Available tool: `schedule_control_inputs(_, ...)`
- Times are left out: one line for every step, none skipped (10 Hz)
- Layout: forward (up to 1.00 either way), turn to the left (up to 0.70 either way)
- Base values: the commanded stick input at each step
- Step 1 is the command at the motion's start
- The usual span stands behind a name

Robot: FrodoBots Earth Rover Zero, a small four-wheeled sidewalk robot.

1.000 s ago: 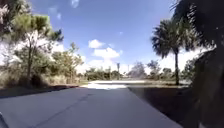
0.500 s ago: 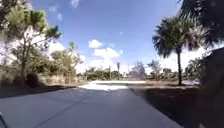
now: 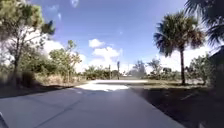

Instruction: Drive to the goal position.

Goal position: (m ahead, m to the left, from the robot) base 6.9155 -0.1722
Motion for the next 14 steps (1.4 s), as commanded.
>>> schedule_control_inputs(0.70, 0.00)
schedule_control_inputs(0.70, 0.00)
schedule_control_inputs(0.70, 0.00)
schedule_control_inputs(0.70, 0.00)
schedule_control_inputs(0.70, 0.00)
schedule_control_inputs(0.70, 0.00)
schedule_control_inputs(0.70, 0.00)
schedule_control_inputs(0.70, 0.00)
schedule_control_inputs(0.70, 0.00)
schedule_control_inputs(0.70, 0.00)
schedule_control_inputs(0.70, 0.00)
schedule_control_inputs(0.70, 0.00)
schedule_control_inputs(0.70, 0.00)
schedule_control_inputs(0.70, 0.00)
